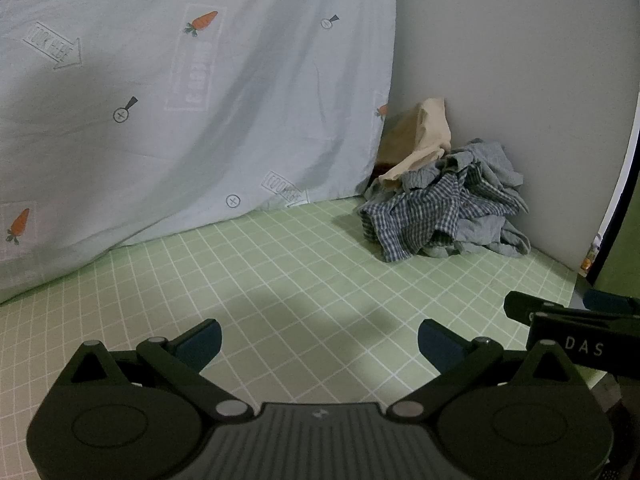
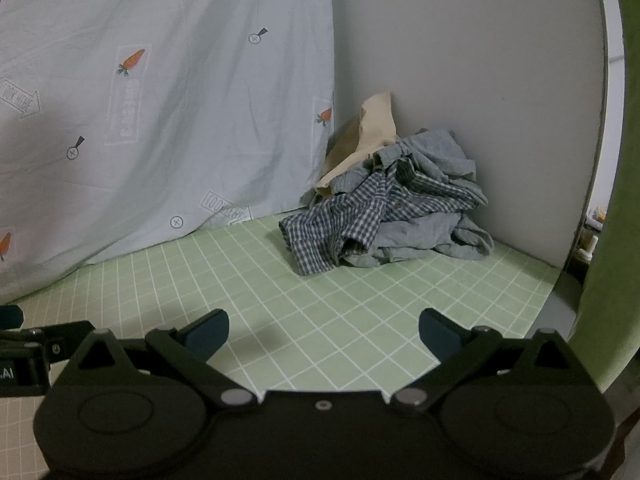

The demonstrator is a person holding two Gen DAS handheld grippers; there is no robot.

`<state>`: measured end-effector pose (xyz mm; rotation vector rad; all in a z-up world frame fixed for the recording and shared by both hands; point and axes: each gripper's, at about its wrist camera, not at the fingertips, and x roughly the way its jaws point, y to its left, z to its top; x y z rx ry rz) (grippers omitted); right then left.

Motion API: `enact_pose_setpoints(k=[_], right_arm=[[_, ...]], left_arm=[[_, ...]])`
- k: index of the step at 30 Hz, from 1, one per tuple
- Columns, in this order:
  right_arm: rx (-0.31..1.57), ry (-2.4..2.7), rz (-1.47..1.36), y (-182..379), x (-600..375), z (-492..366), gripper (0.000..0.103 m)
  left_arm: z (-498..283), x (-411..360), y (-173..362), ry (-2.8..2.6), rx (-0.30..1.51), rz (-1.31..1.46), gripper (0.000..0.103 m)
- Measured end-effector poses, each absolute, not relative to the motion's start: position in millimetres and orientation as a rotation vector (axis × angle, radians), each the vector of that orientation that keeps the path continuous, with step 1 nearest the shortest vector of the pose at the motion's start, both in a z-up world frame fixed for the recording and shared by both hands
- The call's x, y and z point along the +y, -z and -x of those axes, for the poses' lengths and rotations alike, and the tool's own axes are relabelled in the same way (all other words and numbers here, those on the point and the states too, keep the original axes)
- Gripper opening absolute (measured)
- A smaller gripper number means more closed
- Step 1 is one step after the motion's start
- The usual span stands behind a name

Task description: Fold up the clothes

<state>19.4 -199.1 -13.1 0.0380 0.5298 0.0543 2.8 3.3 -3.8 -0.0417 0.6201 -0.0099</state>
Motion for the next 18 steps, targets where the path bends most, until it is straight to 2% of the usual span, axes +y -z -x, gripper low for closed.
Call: enact_pose_setpoints(k=[18], right_arm=[[0.540, -0.058, -0.036, 15.3, -196.5, -23.8, 0.102]], left_arm=[[-4.0, 2.3, 7.5, 0.004, 0.626, 0.044, 0.103]])
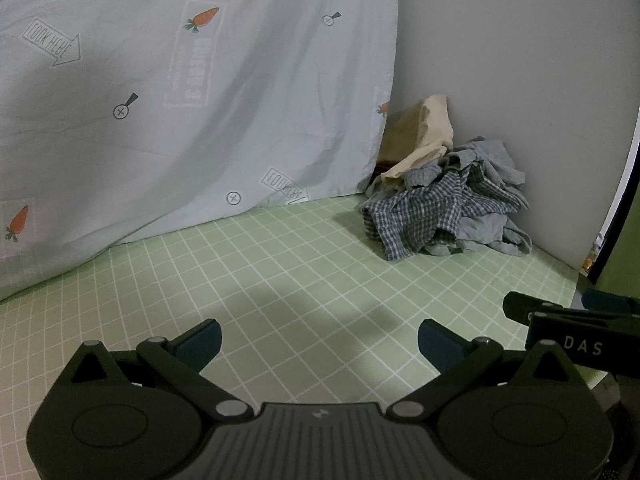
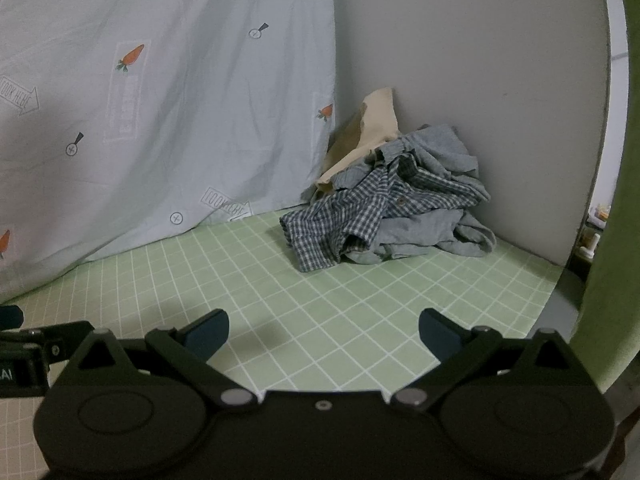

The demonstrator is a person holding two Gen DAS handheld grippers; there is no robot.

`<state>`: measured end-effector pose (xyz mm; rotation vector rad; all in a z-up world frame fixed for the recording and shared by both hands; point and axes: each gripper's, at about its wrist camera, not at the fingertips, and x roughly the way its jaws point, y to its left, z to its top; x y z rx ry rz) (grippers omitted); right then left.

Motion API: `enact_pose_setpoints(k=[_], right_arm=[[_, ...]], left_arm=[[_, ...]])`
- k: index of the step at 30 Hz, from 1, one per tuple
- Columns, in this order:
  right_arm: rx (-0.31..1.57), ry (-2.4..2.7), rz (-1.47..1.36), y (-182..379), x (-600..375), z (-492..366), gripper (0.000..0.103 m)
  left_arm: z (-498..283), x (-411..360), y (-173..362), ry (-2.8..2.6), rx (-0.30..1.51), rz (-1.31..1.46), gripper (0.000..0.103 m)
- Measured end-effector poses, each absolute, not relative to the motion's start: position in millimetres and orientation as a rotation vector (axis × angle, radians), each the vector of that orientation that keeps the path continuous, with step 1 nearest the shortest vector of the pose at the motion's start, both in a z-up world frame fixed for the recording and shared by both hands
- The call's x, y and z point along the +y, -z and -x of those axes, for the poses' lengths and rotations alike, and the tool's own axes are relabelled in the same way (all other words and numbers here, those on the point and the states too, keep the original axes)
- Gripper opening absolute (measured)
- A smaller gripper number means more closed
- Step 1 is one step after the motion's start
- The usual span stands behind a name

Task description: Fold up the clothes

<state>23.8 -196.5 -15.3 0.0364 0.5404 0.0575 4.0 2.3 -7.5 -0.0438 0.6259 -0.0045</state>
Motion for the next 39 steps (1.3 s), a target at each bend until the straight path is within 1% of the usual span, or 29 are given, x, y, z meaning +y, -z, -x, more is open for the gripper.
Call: enact_pose_setpoints(k=[25, 33, 39], right_arm=[[0.554, -0.056, -0.036, 17.4, -201.4, -43.4, 0.102], [0.547, -0.042, -0.072, 16.4, -218.9, -77.1, 0.102], [0.517, -0.028, -0.100, 11.1, -230.1, -128.2, 0.102]], left_arm=[[-19.2, -2.8, 12.4, -0.003, 0.639, 0.041, 0.103], [-53.1, -15.8, 11.1, -0.005, 0.631, 0.042, 0.103], [-109.0, -20.4, 2.5, 0.009, 0.610, 0.071, 0.103]])
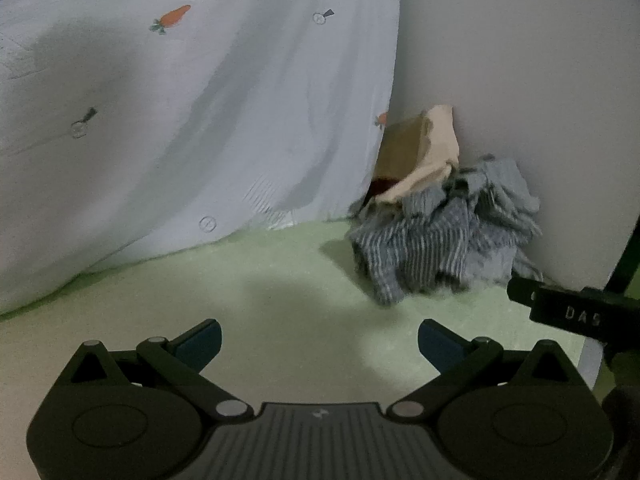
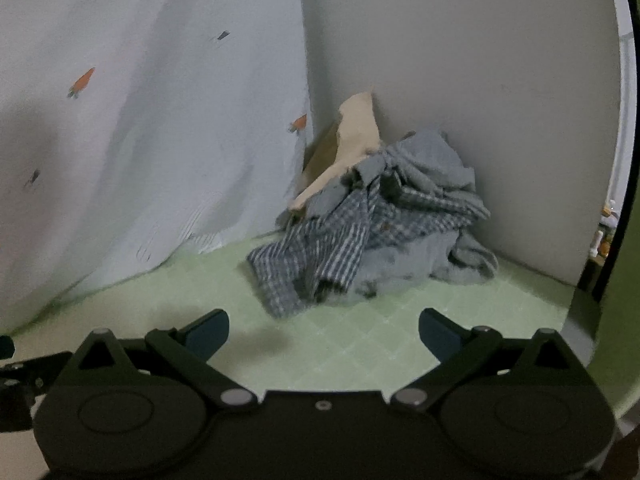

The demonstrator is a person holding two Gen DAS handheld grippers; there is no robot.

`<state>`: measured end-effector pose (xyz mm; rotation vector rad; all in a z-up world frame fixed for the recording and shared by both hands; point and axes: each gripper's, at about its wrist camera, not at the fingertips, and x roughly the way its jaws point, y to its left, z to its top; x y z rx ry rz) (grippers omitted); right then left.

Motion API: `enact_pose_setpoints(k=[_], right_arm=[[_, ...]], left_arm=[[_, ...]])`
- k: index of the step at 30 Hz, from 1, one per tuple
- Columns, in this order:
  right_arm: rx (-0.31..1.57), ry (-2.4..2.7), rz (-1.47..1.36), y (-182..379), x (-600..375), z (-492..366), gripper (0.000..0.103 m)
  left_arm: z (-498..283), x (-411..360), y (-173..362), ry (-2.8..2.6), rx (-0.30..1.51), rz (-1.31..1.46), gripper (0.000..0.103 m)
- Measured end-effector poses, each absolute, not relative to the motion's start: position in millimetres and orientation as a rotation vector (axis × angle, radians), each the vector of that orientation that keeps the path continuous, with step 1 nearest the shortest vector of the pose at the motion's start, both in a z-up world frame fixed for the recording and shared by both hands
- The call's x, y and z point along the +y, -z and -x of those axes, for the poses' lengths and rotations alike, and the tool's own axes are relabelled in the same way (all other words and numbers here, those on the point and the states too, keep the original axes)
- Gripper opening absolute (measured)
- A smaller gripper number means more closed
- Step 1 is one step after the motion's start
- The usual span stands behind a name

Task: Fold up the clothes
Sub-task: 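Reach into the pile and grasp the beige top with both grippers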

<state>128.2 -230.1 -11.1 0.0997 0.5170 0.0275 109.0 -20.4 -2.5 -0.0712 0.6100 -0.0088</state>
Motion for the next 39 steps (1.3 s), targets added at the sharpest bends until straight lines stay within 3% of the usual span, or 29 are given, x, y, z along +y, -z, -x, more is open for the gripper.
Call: enact_pose_setpoints(k=[9, 16, 19, 20, 23, 28, 29, 31, 32, 33, 34, 35, 39], right_arm=[[0.446, -0.009, -0.124, 6.7, -250.9, -238.5, 0.100], [0.392, 0.043, -0.145, 4.5, -261.6, -368.9, 0.086], [0.365, 0.048, -0.166, 2.7, -263.1, -415.4, 0.082], [0.363, 0.047, -0.162, 3.3, -262.8, -429.8, 0.079], [0.374, 0.049, -0.137, 6.5, -260.3, -473.6, 0.066], [0.398, 0.116, -0.106, 11.6, -254.0, -522.5, 0.073], [0.407, 0.140, -0.093, 12.8, -251.9, -531.4, 0.075], [0.459, 0.192, -0.042, 18.9, -247.0, -552.2, 0.074], [0.481, 0.208, -0.032, 22.0, -246.4, -560.2, 0.065], [0.500, 0.219, -0.030, 24.9, -246.6, -567.3, 0.055], [0.507, 0.233, -0.048, 26.4, -248.9, -572.2, 0.028], [0.501, 0.246, -0.079, 25.3, -252.1, -572.6, 0.012], [0.410, 0.301, -0.158, 8.8, -259.1, -548.4, 0.009]], left_arm=[[-237.5, -33.4, -8.1, 0.111, 0.567, 0.061, 0.103], [-354.0, -44.0, 5.5, 0.222, 0.583, 0.101, 0.101], [-402.9, -53.2, 22.6, 0.303, 0.605, 0.116, 0.084], [-417.0, -58.4, 29.6, 0.332, 0.616, 0.114, 0.076], [-457.5, -75.3, 52.1, 0.408, 0.654, 0.099, 0.065], [-498.8, -94.8, 86.1, 0.488, 0.691, 0.117, 0.064], [-504.4, -96.0, 90.7, 0.498, 0.694, 0.133, 0.060], [-513.5, -96.8, 94.7, 0.497, 0.699, 0.157, 0.040], [-515.5, -97.4, 95.1, 0.490, 0.703, 0.162, 0.013], [-517.3, -98.0, 95.0, 0.482, 0.705, 0.165, 0.004], [-517.8, -98.4, 93.8, 0.473, 0.699, 0.161, 0.005], [-517.1, -97.7, 91.9, 0.470, 0.682, 0.162, 0.005], [-506.4, -95.5, 63.7, 0.465, 0.613, 0.184, 0.005]])
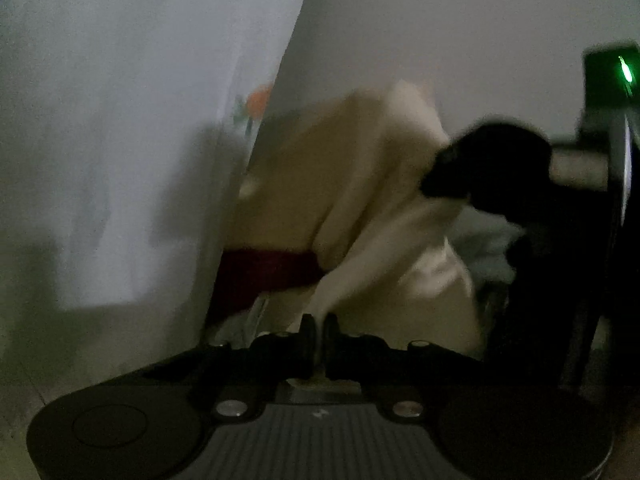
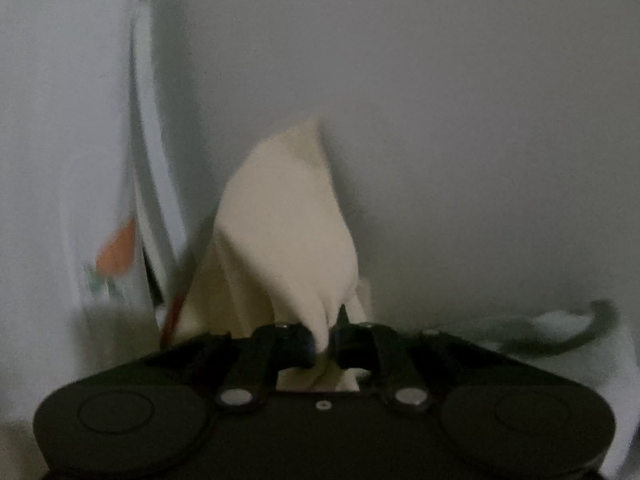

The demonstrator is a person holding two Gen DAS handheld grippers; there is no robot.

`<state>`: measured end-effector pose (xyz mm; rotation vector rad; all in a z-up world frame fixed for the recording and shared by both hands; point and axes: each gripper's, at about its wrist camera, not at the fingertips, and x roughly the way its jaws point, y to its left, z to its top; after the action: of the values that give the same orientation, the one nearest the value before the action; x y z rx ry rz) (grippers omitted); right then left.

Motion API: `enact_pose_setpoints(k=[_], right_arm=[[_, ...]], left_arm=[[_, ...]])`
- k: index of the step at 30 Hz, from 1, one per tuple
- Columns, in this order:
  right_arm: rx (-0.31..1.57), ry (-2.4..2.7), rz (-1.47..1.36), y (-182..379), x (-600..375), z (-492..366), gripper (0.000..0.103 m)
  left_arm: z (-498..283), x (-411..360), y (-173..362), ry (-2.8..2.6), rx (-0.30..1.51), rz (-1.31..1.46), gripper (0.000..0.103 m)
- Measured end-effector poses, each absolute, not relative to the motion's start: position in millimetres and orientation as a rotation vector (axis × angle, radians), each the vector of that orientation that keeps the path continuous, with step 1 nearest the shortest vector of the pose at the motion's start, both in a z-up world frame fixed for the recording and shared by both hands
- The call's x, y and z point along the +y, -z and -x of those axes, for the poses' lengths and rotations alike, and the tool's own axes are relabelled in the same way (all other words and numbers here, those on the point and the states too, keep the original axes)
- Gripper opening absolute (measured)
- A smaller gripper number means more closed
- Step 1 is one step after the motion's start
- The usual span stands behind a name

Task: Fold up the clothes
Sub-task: 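Reach into the pile and grasp the beige top with both grippers, then lift the beige top out of the pile and lower it onto the mat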

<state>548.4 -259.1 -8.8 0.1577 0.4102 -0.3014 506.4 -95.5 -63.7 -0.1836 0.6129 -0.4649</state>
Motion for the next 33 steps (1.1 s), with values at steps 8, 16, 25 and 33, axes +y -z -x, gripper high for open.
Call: enact_pose_setpoints(k=[8, 16, 25, 33], right_arm=[[0.192, 0.394, -0.178, -47.1, -263.5, -468.2, 0.008], [-0.028, 0.460, -0.145, -119.0, -261.1, -387.4, 0.008], [-0.135, 0.408, -0.163, -173.2, -266.1, -280.1, 0.008], [-0.115, 0.211, -0.174, -190.0, -249.9, -227.0, 0.008]], left_arm=[[-461.2, -102.1, 0.5, 0.516, 0.483, 0.218, 0.005], [-406.7, -114.5, -50.0, 0.577, 0.382, 0.227, 0.005], [-331.0, -134.7, -80.6, 0.563, 0.314, 0.208, 0.005], [-232.9, -96.9, -95.6, 0.387, 0.297, 0.268, 0.005]])
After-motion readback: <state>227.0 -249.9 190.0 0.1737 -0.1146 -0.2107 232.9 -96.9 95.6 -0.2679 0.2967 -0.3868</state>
